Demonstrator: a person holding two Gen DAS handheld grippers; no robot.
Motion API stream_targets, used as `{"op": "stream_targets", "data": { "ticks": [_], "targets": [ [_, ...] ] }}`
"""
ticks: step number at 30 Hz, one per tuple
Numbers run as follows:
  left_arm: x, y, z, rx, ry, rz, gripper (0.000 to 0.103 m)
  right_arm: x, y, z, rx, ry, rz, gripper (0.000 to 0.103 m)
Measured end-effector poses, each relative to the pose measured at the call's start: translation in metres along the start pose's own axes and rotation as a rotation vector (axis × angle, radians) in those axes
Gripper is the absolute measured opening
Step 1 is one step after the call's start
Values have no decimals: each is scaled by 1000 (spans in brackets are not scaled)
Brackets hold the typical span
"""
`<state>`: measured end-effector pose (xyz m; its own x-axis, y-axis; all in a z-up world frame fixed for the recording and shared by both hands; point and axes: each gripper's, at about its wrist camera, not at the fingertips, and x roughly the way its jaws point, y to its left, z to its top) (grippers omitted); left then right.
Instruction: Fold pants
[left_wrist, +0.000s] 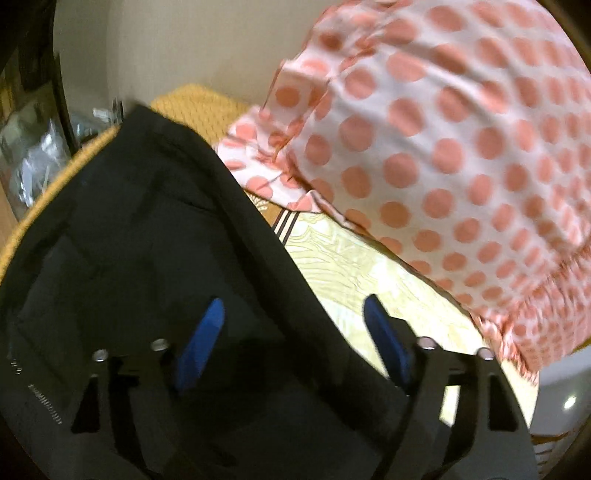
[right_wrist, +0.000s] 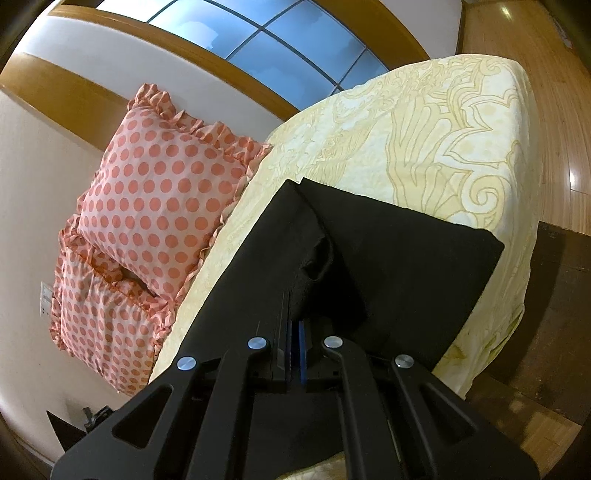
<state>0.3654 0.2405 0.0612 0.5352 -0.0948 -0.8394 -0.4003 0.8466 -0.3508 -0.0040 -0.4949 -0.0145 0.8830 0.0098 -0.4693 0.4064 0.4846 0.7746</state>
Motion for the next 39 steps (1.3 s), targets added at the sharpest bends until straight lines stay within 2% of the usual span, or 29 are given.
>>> {"op": "stream_targets", "data": {
  "ticks": [3,5,8,10,15,21,24,27,30,33,39],
  "targets": [
    [13,10,6,-82,-6,-30,59,1,2,0,-17,3,-12,2],
    [14,19,6,-115,-14,-62,24,2,4,0,-32,2,-19,2],
    [12,27,3,-115,-13,-43,13,4,5,3,-31,1,-3,2],
    [-1,30,-5,-92,-23,-16,11,5,4,6,-12,1,14,2],
    [-65,41,-38,-41,-112,-37,10,4,10,19,-10,-23,46,2],
    [-160,72,-111,-12,-196,-95,11,-13,25,41,-21,-87,106,2],
    [-195,101,-165,-34,-260,-115,12,-21,23,44,-12,-104,108,2],
    [-199,132,-220,-86,-278,-81,12,-16,11,38,18,-69,48,2],
    [-179,154,-255,-145,-219,-48,12,-10,-6,31,72,-21,2,2],
    [-166,170,-268,-195,-206,-60,12,-14,-7,30,72,-21,-3,2],
    [-166,168,-275,-172,-250,-48,13,-17,-16,27,100,0,-37,2]
  ]
}}
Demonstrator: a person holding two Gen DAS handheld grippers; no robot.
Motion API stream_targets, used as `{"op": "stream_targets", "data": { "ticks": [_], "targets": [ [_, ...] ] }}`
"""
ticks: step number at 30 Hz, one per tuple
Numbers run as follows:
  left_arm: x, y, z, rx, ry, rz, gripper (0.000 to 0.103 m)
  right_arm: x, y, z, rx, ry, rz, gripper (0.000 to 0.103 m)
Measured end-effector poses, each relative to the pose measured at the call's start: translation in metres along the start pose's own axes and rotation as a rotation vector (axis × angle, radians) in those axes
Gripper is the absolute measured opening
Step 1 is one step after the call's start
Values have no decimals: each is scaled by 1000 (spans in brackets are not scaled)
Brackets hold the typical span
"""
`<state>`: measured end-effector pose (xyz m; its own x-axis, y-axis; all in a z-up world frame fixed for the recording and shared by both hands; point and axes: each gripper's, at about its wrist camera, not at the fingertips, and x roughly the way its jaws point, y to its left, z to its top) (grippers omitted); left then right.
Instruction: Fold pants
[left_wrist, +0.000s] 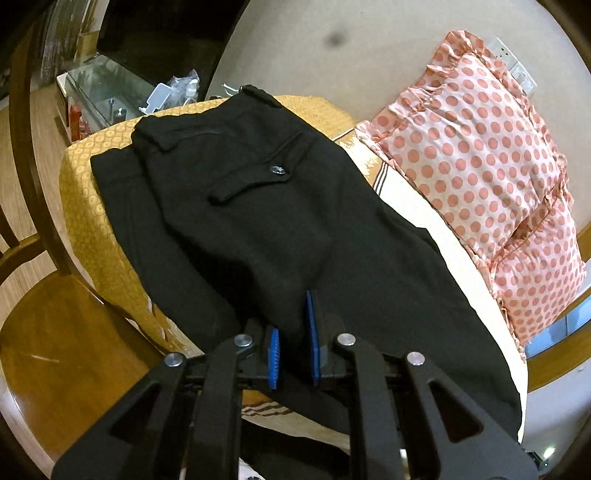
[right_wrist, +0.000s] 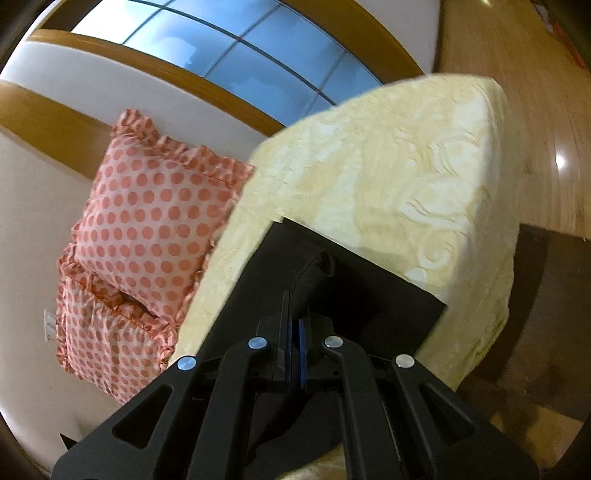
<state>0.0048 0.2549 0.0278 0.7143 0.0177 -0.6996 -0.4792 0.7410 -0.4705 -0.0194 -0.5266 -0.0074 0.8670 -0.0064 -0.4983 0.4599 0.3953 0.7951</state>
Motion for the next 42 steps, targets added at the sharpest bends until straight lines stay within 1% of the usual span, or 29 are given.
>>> {"op": "stream_targets", "data": {
  "ticks": [2,4,6,7,8,11,12,15,17,19,22,24,27,29,31,33,35,37,39,41,42],
  "targets": [
    [-3,2,-4,-10,-11,-8,10,-3,-4,0,26,-5,27,2],
    [-12,2,-10,-11,-40,-16,9,-11,0,1,22,-35,58,2],
    [-13,6,-15,-18,-41,-18,9,-15,6,4,-10,-51,34,2],
    [-9,10,-19,-38,-30,-19,9,-14,7,5,-12,-49,16,2],
    [-9,12,-22,-50,-35,-25,9,-14,5,4,5,-45,11,2],
    [-18,7,-26,-22,-71,-8,9,-15,2,1,11,-41,-7,2],
    [-21,6,-24,-16,-81,-10,9,-17,2,0,13,-38,2,2],
    [-24,3,-19,4,-98,-15,9,-14,5,1,-25,-24,-53,2],
    [-18,4,-22,14,-83,11,9,-7,-6,-2,9,14,-87,2],
    [-16,8,-26,7,-76,13,9,-10,-13,-5,30,12,-74,2],
    [-17,13,-23,-9,-68,-13,9,-16,-12,-8,1,10,-82,2],
    [-20,9,-20,13,-84,-5,9,-18,-8,-8,-22,3,-79,2],
    [-20,2,-20,52,-102,19,9,-15,-5,-9,-47,7,-103,2],
    [-12,8,-22,43,-78,24,9,-14,-10,-9,-36,9,-92,2],
    [-12,13,-23,31,-83,3,9,-17,-11,-10,-38,6,-94,2],
    [-13,11,-21,44,-81,13,9,-23,-8,-13,-34,-19,-99,2],
    [-15,9,-15,60,-87,24,9,-29,-2,-15,-67,-52,-99,2],
    [-15,8,-12,68,-95,28,9,-30,4,-16,-114,-58,-121,2],
    [-10,9,-12,80,-88,42,9,-27,1,-17,-114,-46,-143,2],
    [-8,12,-15,75,-85,43,13,-24,0,-19,-129,-37,-162,3],
    [-9,12,-15,75,-86,39,14,-25,1,-20,-140,-44,-176,5]
  ]
}}
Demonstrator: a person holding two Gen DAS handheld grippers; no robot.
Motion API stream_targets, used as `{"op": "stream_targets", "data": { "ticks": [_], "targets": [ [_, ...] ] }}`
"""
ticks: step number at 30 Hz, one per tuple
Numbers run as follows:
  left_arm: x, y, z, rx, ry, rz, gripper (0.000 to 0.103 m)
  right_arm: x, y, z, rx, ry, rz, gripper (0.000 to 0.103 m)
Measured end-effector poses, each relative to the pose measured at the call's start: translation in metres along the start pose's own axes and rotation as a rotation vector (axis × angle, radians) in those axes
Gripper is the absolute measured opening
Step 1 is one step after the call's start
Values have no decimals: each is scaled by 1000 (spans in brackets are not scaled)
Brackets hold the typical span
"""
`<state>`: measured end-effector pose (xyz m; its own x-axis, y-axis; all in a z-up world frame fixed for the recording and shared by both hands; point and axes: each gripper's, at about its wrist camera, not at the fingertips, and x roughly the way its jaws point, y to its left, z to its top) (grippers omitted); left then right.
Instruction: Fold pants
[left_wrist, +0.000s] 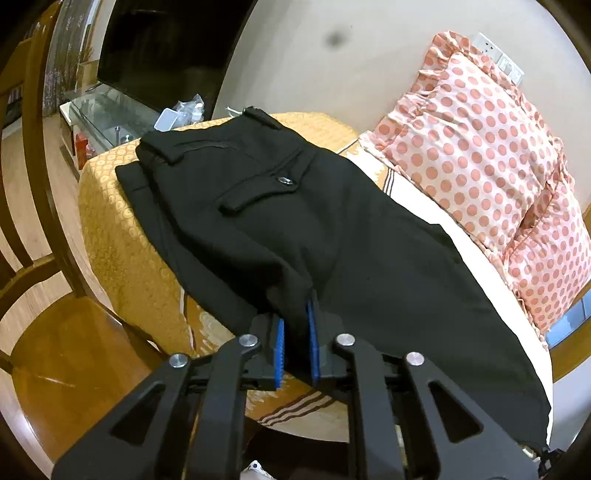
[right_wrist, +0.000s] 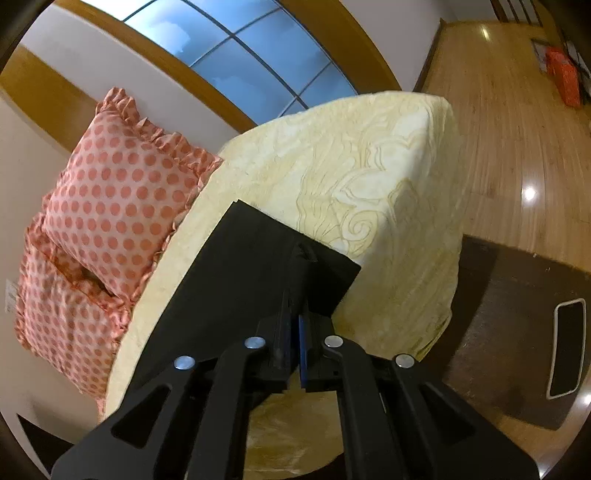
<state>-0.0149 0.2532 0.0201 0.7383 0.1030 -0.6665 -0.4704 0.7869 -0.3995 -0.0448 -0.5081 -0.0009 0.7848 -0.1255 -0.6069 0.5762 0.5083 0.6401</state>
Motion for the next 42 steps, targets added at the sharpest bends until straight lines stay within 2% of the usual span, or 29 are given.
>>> {"op": "stream_targets", "data": {
  "ticks": [3,4,5,6,9,11,15,17,20,24,26,28,31,38,40,42],
  "targets": [
    [-8,5,0,-14,-5,-16,27,-13,3,7,-25,-41,-106,25],
    [-14,8,2,-25,-25,-4,39,-17,2,10,-26,-68,-151,33],
    [-20,11,3,-35,-51,11,48,-23,3,13,-32,-104,-187,54],
    [-26,12,4,-42,-82,36,52,-32,9,15,-55,-163,-213,62],
    [-48,3,4,0,-184,84,57,-43,49,11,-230,-233,-158,62],
    [-56,-17,2,64,-220,42,68,-37,98,-1,-410,-184,-10,62],
    [-46,-63,-9,181,-146,-122,72,-4,210,-51,-717,82,350,61],
    [-30,-94,-20,257,-56,-211,78,15,263,-87,-837,231,488,59],
    [-14,-125,-34,361,-2,-227,85,41,340,-154,-1033,442,642,50],
    [2,-152,-47,453,27,-229,89,66,399,-232,-1257,577,677,37],
    [9,-153,-50,459,43,-220,90,87,420,-270,-1347,640,647,33],
    [18,-148,-51,432,73,-224,90,101,429,-293,-1409,667,622,32],
    [26,-140,-55,392,102,-245,90,118,436,-315,-1472,683,598,31],
    [26,-143,-66,468,59,-263,101,130,434,-338,-1578,672,561,30],
    [26,-145,-66,479,54,-260,101,124,434,-337,-1583,679,587,22],
    [26,-145,-66,480,53,-265,101,123,435,-340,-1594,674,598,4]
  ]
}}
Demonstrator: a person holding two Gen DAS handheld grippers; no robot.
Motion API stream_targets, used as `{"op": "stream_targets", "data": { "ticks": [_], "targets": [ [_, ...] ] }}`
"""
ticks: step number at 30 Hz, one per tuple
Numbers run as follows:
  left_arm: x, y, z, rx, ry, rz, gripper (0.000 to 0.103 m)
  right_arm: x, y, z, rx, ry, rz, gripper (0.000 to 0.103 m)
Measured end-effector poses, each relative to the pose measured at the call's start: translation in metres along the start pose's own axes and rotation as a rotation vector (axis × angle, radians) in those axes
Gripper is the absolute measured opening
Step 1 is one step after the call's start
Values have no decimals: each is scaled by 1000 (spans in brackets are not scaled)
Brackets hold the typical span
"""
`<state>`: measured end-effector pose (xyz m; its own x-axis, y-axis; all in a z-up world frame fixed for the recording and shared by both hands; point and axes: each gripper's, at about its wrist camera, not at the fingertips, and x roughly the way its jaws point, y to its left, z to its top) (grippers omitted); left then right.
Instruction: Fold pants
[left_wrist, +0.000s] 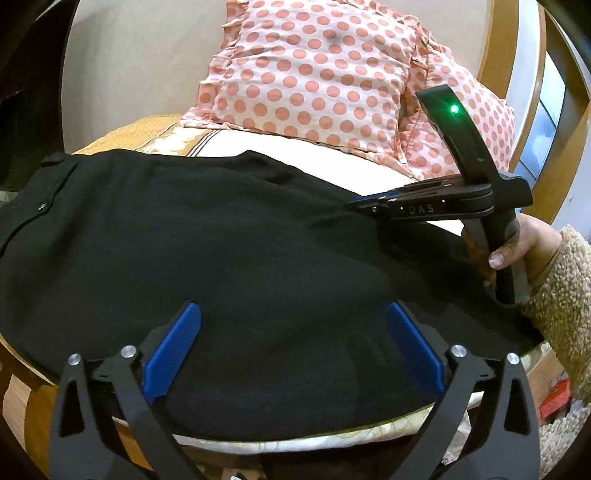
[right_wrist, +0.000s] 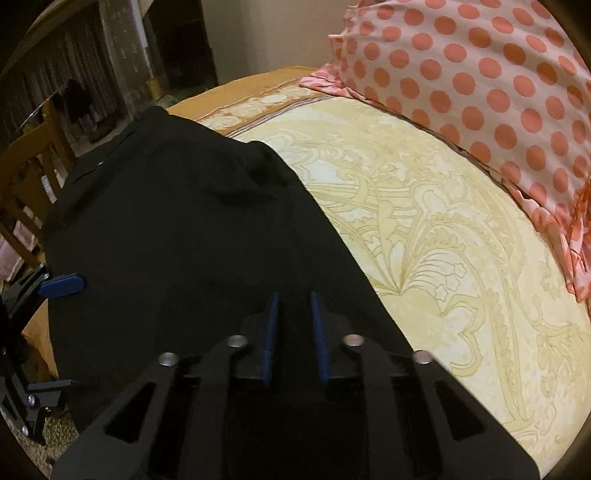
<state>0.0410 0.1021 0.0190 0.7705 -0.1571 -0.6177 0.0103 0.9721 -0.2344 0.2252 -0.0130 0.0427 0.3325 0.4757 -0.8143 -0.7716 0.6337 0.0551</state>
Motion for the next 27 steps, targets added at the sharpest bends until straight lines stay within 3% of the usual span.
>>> {"op": "stream_targets", "data": {
  "ticks": [8,13,17,19,22,27],
  "targets": [
    [1,4,5,-28,5,-26,101,-5,-8,15,-3,-82,-107,1],
    [3,0,4,1,1,-4,101,13,-8,11,-38,-37,-144,3],
    [3,-2,4,17,4,7,101,-7,-25,6,19,-64,-254,32],
    [0,-1,4,6,10,-6,101,-35,-44,-6,104,-113,-282,32],
    [-7,5,5,-27,-1,-31,101,-73,-60,-37,199,-149,-250,32],
    [-5,3,5,-30,-4,-26,101,-88,-52,-89,190,-80,-236,32]
  ]
}}
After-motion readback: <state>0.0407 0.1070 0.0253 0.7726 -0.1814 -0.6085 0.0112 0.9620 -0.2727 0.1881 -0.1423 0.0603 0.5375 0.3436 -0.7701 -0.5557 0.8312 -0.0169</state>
